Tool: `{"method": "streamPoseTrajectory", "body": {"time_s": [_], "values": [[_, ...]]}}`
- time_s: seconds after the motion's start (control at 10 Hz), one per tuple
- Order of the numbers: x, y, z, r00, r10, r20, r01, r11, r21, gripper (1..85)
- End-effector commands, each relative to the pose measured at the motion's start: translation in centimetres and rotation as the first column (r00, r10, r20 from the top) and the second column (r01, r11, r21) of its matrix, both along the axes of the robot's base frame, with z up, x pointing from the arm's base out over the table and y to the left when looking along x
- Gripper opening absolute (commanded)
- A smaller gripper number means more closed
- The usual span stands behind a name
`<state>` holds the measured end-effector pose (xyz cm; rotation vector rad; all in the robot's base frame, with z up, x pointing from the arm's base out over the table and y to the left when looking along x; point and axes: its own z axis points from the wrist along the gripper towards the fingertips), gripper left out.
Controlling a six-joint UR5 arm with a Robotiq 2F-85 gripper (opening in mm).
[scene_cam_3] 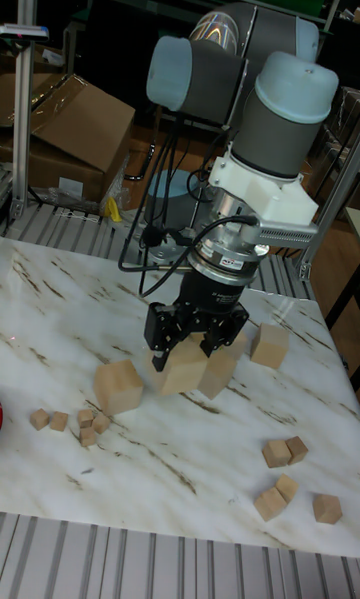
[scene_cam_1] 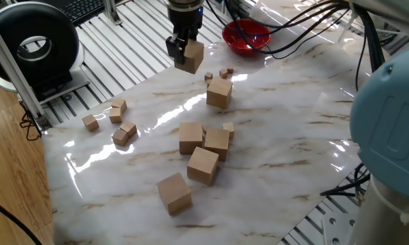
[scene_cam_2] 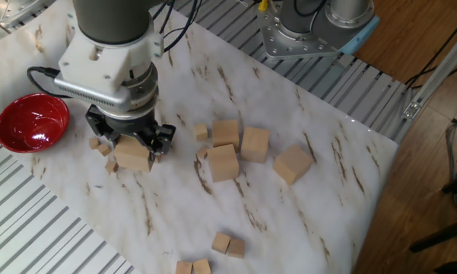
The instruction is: Pick up one small block
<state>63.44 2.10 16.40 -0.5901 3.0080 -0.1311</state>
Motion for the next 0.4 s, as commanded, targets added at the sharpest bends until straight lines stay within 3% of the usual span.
{"method": "streamPoseTrajectory", "body": {"time_s": [0.0,0.3], "values": [[-0.04,1.13,0.28,1.000,-0.007,-0.003,0.007,0.999,0.034,1.0],[0.25,1.44,-0.03,1.000,0.003,0.009,-0.003,1.000,0.018,1.0]]}}
